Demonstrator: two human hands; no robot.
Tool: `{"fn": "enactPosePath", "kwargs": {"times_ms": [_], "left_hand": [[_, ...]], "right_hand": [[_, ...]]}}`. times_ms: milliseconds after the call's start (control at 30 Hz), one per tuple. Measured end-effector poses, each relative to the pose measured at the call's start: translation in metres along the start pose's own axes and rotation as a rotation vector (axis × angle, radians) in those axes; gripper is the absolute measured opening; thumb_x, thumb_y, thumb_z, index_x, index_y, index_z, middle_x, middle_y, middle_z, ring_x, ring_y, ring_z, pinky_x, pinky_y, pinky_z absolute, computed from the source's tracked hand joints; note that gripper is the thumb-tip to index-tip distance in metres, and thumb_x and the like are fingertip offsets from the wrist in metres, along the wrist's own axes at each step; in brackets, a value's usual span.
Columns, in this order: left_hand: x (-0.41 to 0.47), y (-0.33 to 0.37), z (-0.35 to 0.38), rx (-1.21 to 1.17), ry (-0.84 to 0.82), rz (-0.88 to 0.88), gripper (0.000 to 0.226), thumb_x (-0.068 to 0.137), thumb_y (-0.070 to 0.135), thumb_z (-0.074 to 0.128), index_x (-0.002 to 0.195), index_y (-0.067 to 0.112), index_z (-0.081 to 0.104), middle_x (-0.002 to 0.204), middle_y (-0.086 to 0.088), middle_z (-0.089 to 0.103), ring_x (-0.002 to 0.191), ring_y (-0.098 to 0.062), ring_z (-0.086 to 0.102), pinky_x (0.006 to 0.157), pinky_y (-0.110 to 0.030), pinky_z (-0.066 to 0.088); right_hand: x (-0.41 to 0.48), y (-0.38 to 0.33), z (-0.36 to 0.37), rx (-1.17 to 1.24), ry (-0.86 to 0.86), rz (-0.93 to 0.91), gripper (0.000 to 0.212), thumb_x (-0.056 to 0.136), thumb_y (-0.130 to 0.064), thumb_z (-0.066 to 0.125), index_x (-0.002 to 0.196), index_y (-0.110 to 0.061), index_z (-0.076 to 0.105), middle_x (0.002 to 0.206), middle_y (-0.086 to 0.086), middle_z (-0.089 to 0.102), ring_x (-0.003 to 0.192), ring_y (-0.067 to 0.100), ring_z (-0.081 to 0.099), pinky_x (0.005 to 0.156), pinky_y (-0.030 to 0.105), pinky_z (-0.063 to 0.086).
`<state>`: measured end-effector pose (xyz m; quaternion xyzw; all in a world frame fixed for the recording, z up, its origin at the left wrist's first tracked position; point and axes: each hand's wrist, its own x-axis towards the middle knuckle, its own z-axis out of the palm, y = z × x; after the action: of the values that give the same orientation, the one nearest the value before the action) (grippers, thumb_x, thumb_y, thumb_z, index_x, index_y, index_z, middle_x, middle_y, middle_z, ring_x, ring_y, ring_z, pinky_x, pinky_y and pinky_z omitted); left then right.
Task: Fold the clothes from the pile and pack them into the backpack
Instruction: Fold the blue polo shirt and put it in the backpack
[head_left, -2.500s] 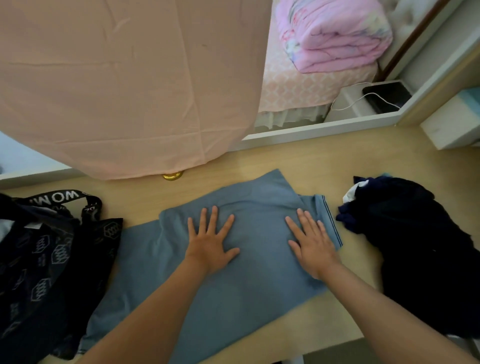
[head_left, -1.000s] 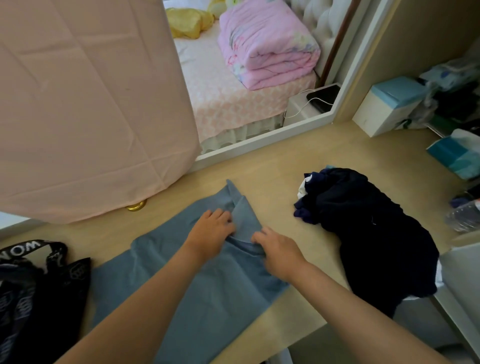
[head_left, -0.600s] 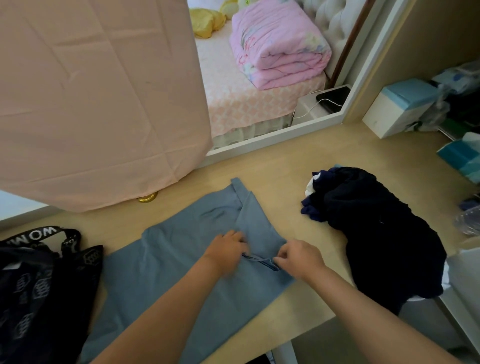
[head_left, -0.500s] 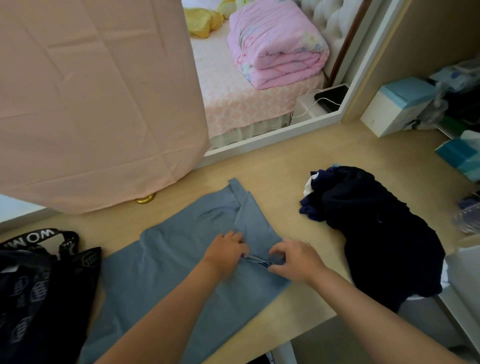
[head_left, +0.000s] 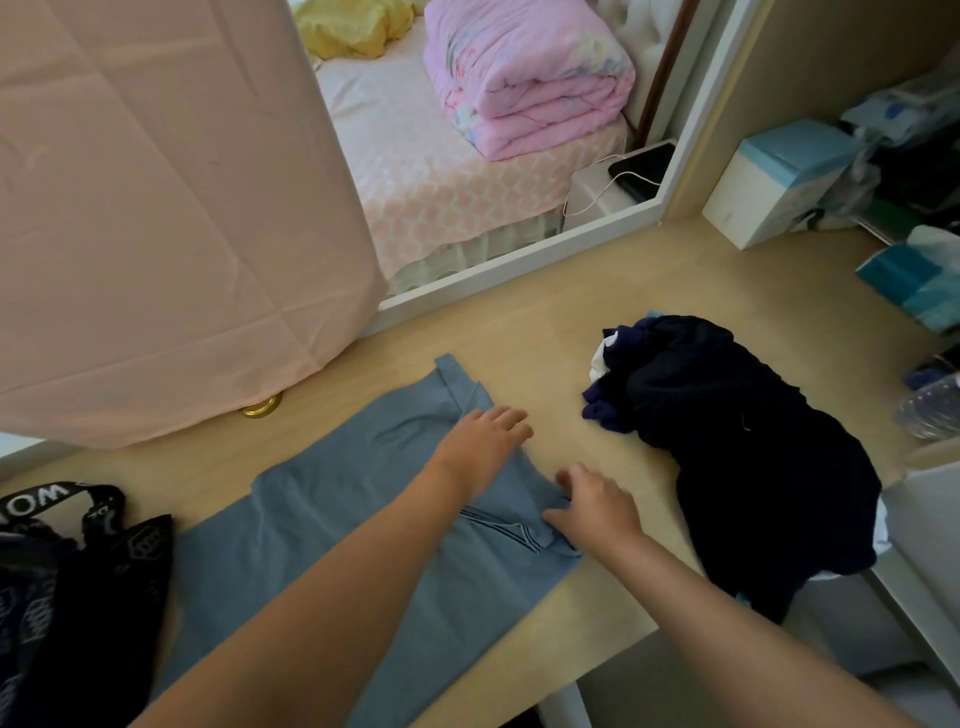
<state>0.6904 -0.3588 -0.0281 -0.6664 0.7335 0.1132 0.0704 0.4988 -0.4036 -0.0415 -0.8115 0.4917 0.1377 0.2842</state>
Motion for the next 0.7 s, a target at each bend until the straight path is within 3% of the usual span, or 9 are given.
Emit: {"fn": "enactPosePath", "kwargs": {"times_ms": [67, 133, 200, 267, 333, 433, 533, 633, 700], "left_hand": [[0.011, -0.002, 0.0, 0.15, -0.095, 0.078, 0.069, 0.09, 0.005, 0.054, 0.151, 0.022, 0.027, 0.158, -0.001, 0.025, 0.143, -0.022, 0.027, 0.109, -0.038, 0.034], [0.014, -0.005, 0.002, 0.293, -0.133, 0.089, 0.064, 0.091, 0.011, 0.055, 0.148, 0.023, 0.028, 0.148, -0.002, 0.037, 0.131, -0.024, 0.04, 0.102, -0.037, 0.037], [0.009, -0.013, 0.0, 0.394, -0.141, 0.071, 0.047, 0.095, 0.016, 0.049, 0.14, 0.022, 0.039, 0.128, -0.002, 0.052, 0.116, -0.024, 0.047, 0.096, -0.035, 0.037], [-0.004, -0.025, -0.007, 0.41, -0.125, 0.046, 0.03, 0.096, 0.019, 0.045, 0.123, 0.023, 0.057, 0.111, 0.0, 0.057, 0.106, -0.023, 0.048, 0.093, -0.034, 0.034], [-0.027, -0.04, -0.016, 0.334, -0.029, 0.028, 0.018, 0.088, 0.019, 0.053, 0.1, 0.021, 0.066, 0.098, 0.001, 0.057, 0.097, -0.023, 0.048, 0.088, -0.034, 0.035], [-0.077, -0.057, -0.017, 0.219, 0.254, 0.022, 0.007, 0.066, 0.016, 0.065, 0.072, 0.017, 0.063, 0.077, -0.001, 0.051, 0.077, -0.023, 0.048, 0.077, -0.034, 0.036], [-0.138, -0.062, 0.003, 0.14, 0.409, -0.059, 0.008, 0.074, 0.014, 0.054, 0.074, 0.017, 0.061, 0.075, -0.002, 0.049, 0.072, -0.024, 0.049, 0.078, -0.035, 0.037], [-0.194, -0.062, 0.042, 0.054, 0.199, -0.201, 0.03, 0.066, 0.01, 0.068, 0.094, 0.023, 0.069, 0.089, 0.0, 0.058, 0.083, -0.023, 0.058, 0.08, -0.035, 0.041], [-0.218, -0.058, 0.063, -0.073, 0.072, -0.352, 0.057, 0.058, 0.005, 0.076, 0.11, 0.026, 0.067, 0.103, -0.002, 0.061, 0.092, -0.025, 0.063, 0.068, -0.038, 0.053]], "right_hand": [[-0.001, -0.001, 0.003, 0.007, -0.076, 0.013, 0.025, 0.082, -0.033, 0.066, 0.105, -0.026, 0.059, 0.104, -0.006, 0.065, 0.1, 0.02, 0.062, 0.081, 0.032, 0.047], [-0.003, -0.004, 0.002, 0.057, -0.106, -0.032, 0.009, 0.08, -0.021, 0.062, 0.082, -0.025, 0.055, 0.085, -0.006, 0.063, 0.082, 0.019, 0.06, 0.064, 0.028, 0.044], [-0.006, -0.008, 0.003, 0.106, -0.126, -0.091, 0.023, 0.076, -0.01, 0.059, 0.067, -0.025, 0.044, 0.07, -0.008, 0.053, 0.066, 0.014, 0.051, 0.051, 0.024, 0.035], [-0.011, -0.016, 0.0, 0.145, -0.149, -0.153, 0.025, 0.071, -0.005, 0.054, 0.062, -0.022, 0.038, 0.064, -0.008, 0.048, 0.06, 0.013, 0.045, 0.049, 0.024, 0.031], [-0.018, -0.026, -0.002, 0.159, -0.175, -0.24, 0.023, 0.067, -0.005, 0.051, 0.061, -0.021, 0.035, 0.061, -0.007, 0.045, 0.058, 0.014, 0.042, 0.051, 0.027, 0.032], [-0.033, -0.051, -0.002, 0.158, -0.225, -0.423, 0.027, 0.064, -0.004, 0.053, 0.058, -0.022, 0.032, 0.059, -0.007, 0.039, 0.056, 0.012, 0.035, 0.053, 0.029, 0.028], [-0.054, -0.083, 0.006, 0.073, -0.408, -0.534, 0.032, 0.07, -0.007, 0.064, 0.059, -0.024, 0.039, 0.057, -0.008, 0.041, 0.052, 0.007, 0.038, 0.049, 0.021, 0.029], [-0.07, -0.11, 0.024, 0.017, -0.673, -0.514, 0.007, 0.082, -0.028, 0.074, 0.084, -0.023, 0.07, 0.076, -0.011, 0.067, 0.059, 0.0, 0.057, 0.055, 0.013, 0.045], [-0.067, -0.117, 0.039, -0.015, -0.56, -0.552, 0.016, 0.088, -0.031, 0.067, 0.096, -0.021, 0.076, 0.093, -0.005, 0.075, 0.075, 0.007, 0.067, 0.071, 0.02, 0.05]]}}
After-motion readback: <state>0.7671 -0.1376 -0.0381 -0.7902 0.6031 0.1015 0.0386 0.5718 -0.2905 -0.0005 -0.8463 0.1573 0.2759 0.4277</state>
